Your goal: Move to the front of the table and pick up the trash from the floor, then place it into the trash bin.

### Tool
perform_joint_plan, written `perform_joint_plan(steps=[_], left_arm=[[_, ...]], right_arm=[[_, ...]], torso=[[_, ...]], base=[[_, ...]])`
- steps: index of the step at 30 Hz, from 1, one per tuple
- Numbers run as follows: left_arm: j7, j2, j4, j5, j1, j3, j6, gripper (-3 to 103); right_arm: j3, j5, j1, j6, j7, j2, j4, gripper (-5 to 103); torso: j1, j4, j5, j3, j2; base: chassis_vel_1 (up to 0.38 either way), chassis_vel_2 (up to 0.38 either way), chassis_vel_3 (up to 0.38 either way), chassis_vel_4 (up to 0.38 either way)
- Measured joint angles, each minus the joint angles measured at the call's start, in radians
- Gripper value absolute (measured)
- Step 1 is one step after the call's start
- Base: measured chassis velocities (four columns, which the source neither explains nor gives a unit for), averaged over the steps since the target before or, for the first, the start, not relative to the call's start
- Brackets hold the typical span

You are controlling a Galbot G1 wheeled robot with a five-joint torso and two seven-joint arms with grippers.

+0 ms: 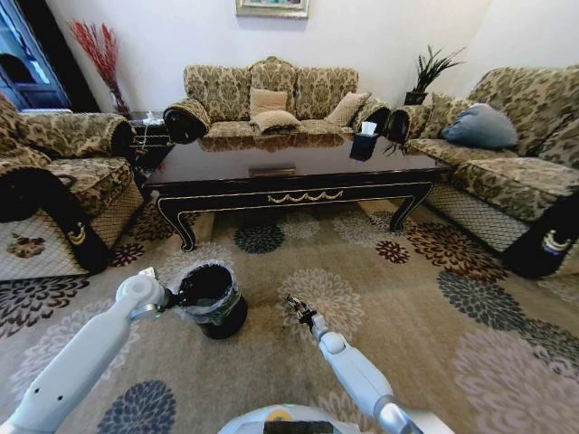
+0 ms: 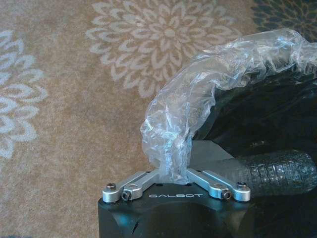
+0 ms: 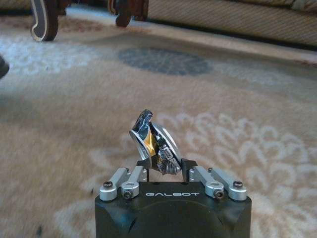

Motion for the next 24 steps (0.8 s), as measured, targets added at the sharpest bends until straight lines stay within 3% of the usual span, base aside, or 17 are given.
perform_joint_plan(steps=[9,15,20,24], left_arm=[[-0.006,-0.052,-0.041,0.031,0.001,0.050,0.000,0],[-0.057,-0.113,-0.119,0.036,-0.004,0.115,0.000,0],[-0.084,-0.152,-0.153,0.038,-0.032,0.194,0.000,0],[-0.096,-0.191,-0.141,0.069,-0.086,0.294,0.000,0]], right_arm=[[0.086,0.114,-0.123,-0.038,0.041,-0.114,0.270,32],[0.198,0.192,-0.251,-0.063,0.067,-0.159,0.486,32],[0.294,0.232,-0.387,-0.073,0.074,-0.190,0.642,32],[0.418,0.266,-0.554,-0.083,0.075,-0.253,0.881,32]], torso=[[0.000,-0.0003,0.0000,0.000,0.000],[0.000,0.0000,0.0002,0.000,0.000],[0.000,-0.0001,0.0004,0.000,0.000],[0.000,0.0000,0.0002,0.000,0.000]], base=[[0.000,0.000,0.000,0.000],[0.000,0.000,0.000,0.000],[0.000,0.000,0.000,0.000],[0.000,0.000,0.000,0.000]])
